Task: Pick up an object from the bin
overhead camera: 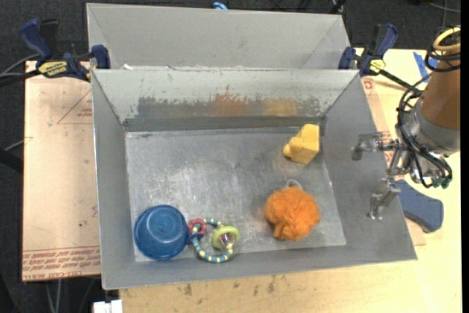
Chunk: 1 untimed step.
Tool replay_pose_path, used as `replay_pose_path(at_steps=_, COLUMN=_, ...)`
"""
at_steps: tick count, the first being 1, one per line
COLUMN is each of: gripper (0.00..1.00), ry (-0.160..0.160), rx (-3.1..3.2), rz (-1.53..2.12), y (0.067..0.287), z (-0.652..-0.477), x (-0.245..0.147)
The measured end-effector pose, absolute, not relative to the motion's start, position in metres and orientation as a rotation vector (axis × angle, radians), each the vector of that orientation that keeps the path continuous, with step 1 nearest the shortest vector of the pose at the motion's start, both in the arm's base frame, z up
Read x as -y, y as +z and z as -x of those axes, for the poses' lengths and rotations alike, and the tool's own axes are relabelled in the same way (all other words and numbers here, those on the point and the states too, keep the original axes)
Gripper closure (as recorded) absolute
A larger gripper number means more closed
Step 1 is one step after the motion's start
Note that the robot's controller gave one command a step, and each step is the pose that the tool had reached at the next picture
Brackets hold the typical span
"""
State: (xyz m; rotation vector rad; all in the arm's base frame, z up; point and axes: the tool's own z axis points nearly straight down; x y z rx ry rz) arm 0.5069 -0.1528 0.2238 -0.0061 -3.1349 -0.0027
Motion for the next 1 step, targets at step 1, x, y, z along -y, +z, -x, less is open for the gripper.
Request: replay_pose_path(at_steps=1, gripper=0.0, ry=0.0, rx=3.143, rz=0.0, y=0.2278, z=-0.5087, x=0.1521)
